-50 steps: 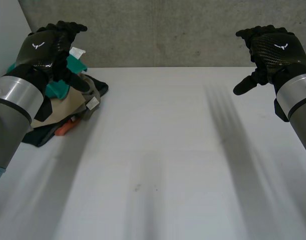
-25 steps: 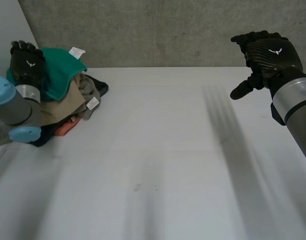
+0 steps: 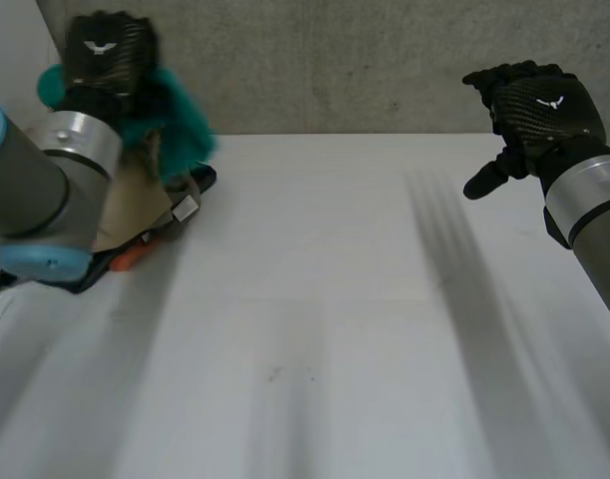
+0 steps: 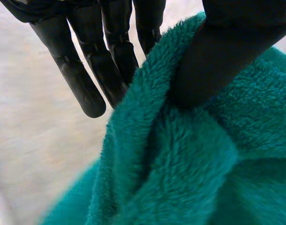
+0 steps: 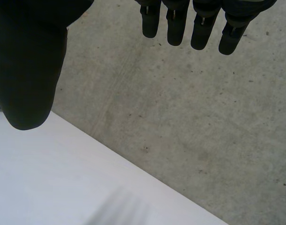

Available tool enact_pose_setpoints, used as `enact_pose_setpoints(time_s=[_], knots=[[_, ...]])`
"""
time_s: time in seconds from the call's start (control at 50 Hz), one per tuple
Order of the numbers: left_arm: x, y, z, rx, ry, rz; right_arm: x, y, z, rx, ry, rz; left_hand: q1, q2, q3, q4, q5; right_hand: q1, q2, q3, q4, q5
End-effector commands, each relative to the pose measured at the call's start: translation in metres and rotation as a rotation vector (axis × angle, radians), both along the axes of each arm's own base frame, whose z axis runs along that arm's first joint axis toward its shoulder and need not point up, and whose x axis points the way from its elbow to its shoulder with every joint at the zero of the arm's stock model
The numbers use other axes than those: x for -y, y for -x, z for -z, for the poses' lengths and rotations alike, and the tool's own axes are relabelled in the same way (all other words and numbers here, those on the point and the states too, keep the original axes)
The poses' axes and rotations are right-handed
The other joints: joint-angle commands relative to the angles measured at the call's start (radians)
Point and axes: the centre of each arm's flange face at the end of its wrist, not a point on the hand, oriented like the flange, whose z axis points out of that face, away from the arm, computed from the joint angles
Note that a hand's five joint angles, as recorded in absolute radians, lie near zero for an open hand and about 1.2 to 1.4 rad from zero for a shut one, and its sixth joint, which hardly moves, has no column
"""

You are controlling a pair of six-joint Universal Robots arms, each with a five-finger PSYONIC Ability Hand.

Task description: Fold the laundry.

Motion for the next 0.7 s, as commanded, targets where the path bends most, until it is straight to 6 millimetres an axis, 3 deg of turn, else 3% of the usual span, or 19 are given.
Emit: enact_pose_setpoints(time_s=[0.02,0.12,0.18,0.2,0.26,0.28,0.32,0.34,0.4,0.52,0.62,0.7], knots=[[-0.070,0.060,0.025,-0.105,-0.251,0.396,0.002,0.002,-0.003,0.003,0.006,0.007,0.300,0.204,0.209,0.199,0.249,-0.055,-0.035,-0.036,-0.034,-0.046],[-0.086,0.105,0.097,-0.067,-0.436,0.506,0.006,0.006,-0.003,-0.002,0.008,0.026,0.300,0.204,0.209,0.199,0.249,-0.055,-0.035,-0.036,-0.034,-0.046],[-0.087,0.118,0.117,-0.048,-0.475,0.530,0.007,0.007,-0.001,-0.015,0.008,0.033,0.300,0.204,0.209,0.199,0.249,-0.055,-0.035,-0.036,-0.034,-0.046],[-0.092,0.124,0.127,-0.032,-0.490,0.549,0.008,0.007,0.002,-0.030,0.005,0.037,0.001,-0.095,-0.090,-0.099,-0.050,-0.055,-0.035,-0.036,-0.034,-0.046],[-0.091,0.125,0.128,-0.030,-0.491,0.549,0.012,0.006,0.010,-0.064,-0.006,0.039,-0.760,-0.856,-0.851,-0.861,-0.811,-0.055,-0.035,-0.036,-0.034,-0.046],[-0.091,0.125,0.125,-0.038,-0.490,0.551,0.016,0.005,0.018,-0.096,-0.020,0.041,-0.922,-1.018,-1.013,-1.022,-0.973,-0.055,-0.035,-0.036,-0.034,-0.046],[-0.093,0.122,0.114,-0.049,-0.473,0.550,0.019,0.004,0.025,-0.130,-0.030,0.041,-0.886,-0.982,-0.977,-0.986,-0.937,-0.055,-0.035,-0.036,-0.034,-0.046],[-0.095,0.117,0.094,-0.055,-0.433,0.547,0.021,0.003,0.030,-0.163,-0.037,0.040,-0.883,-0.979,-0.974,-0.983,-0.934,-0.055,-0.035,-0.036,-0.034,-0.046],[-0.091,0.091,0.066,-0.074,-0.394,0.500,0.019,0.000,0.039,-0.239,-0.074,0.027,-0.886,-0.981,-0.977,-0.986,-0.937,-0.055,-0.035,-0.036,-0.034,-0.046],[-0.083,0.051,0.043,-0.100,-0.364,0.407,0.009,0.003,0.046,-0.390,-0.196,-0.007,-0.871,-0.967,-0.962,-0.972,-0.922,-0.055,-0.035,-0.036,-0.034,-0.046],[-0.083,0.029,0.060,-0.055,-0.410,0.339,-0.015,0.007,0.061,-0.536,-0.343,-0.074,-0.862,-0.958,-0.953,-0.963,-0.913,-0.055,-0.035,-0.036,-0.034,-0.046],[-0.072,0.012,0.090,0.104,-0.416,0.251,-0.034,-0.003,0.081,-0.531,-0.380,-0.131,-0.853,-0.949,-0.945,-0.954,-0.905,-0.055,-0.035,-0.036,-0.034,-0.046]])
